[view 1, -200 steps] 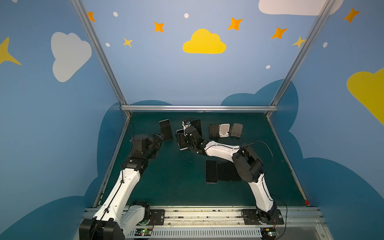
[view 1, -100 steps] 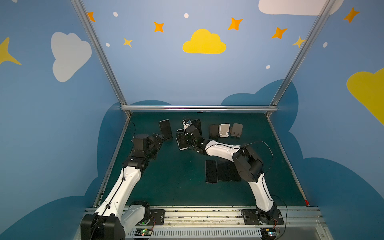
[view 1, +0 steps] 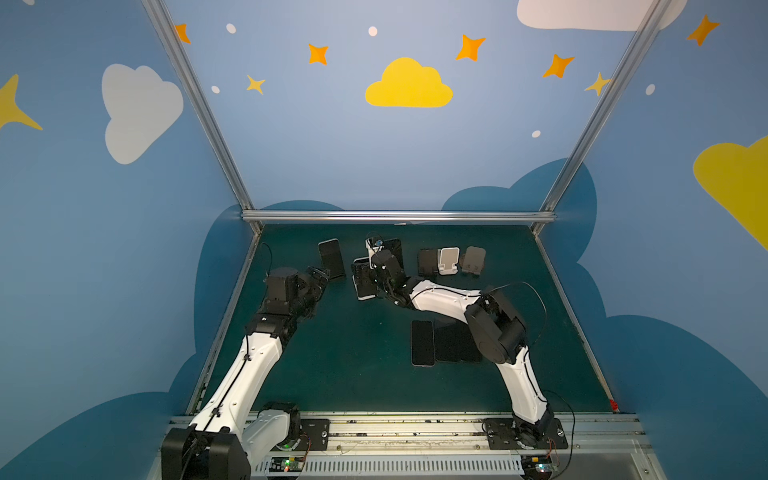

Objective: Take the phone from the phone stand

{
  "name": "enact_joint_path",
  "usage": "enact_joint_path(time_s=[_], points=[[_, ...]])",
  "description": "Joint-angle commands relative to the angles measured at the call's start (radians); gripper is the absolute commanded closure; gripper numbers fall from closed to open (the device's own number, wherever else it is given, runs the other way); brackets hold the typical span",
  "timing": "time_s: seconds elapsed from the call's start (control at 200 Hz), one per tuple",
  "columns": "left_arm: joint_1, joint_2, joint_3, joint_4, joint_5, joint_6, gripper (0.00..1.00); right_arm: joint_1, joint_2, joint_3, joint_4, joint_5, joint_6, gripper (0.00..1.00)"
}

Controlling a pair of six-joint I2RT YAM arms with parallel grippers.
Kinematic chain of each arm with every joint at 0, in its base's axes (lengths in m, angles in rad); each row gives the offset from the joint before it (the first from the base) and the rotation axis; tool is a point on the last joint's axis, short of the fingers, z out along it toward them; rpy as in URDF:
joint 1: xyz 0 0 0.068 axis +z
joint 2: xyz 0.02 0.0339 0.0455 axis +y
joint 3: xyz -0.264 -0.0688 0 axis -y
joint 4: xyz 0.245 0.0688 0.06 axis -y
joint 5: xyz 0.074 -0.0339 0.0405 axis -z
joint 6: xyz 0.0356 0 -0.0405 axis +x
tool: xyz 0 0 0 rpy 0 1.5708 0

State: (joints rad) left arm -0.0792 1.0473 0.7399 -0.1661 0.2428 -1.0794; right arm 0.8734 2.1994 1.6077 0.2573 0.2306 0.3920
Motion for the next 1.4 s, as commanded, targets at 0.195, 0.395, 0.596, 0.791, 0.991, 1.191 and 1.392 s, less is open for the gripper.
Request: enact_joint_path(time_s=[0.195, 0.395, 0.596, 0.791, 0.991, 1.191, 1.392], points=[[0.005, 0.002, -0.006, 0.015, 0.016, -0.004, 0.0, 0.006, 0.046, 0.072, -0.013, 0.076, 0.042, 0.19], [0.005, -0.004, -0.008, 0.016, 0.016, -0.003, 0.0, 0.018, 0.045, 0.076, -0.02, 0.091, 0.024, 0.23], [0.005, 0.001, -0.007, 0.016, 0.018, -0.004, 0.0, 0.031, 0.037, 0.046, -0.017, 0.128, 0.006, 0.17], [0.006, 0.001, -0.008, 0.02, 0.021, -0.002, 0.0, 0.032, 0.055, 0.061, -0.028, 0.082, -0.004, 0.17], [0.008, -0.006, -0.002, 0.013, 0.015, 0.002, 0.0, 0.032, 0.065, 0.085, -0.047, 0.097, -0.016, 0.21], [0.009, -0.008, -0.005, 0.016, 0.015, -0.001, 0.0, 0.033, 0.051, 0.078, -0.047, 0.118, -0.04, 0.26], [0.015, -0.014, -0.007, 0.019, 0.015, 0.001, 0.0, 0.033, 0.006, 0.027, -0.021, 0.13, -0.047, 0.27]])
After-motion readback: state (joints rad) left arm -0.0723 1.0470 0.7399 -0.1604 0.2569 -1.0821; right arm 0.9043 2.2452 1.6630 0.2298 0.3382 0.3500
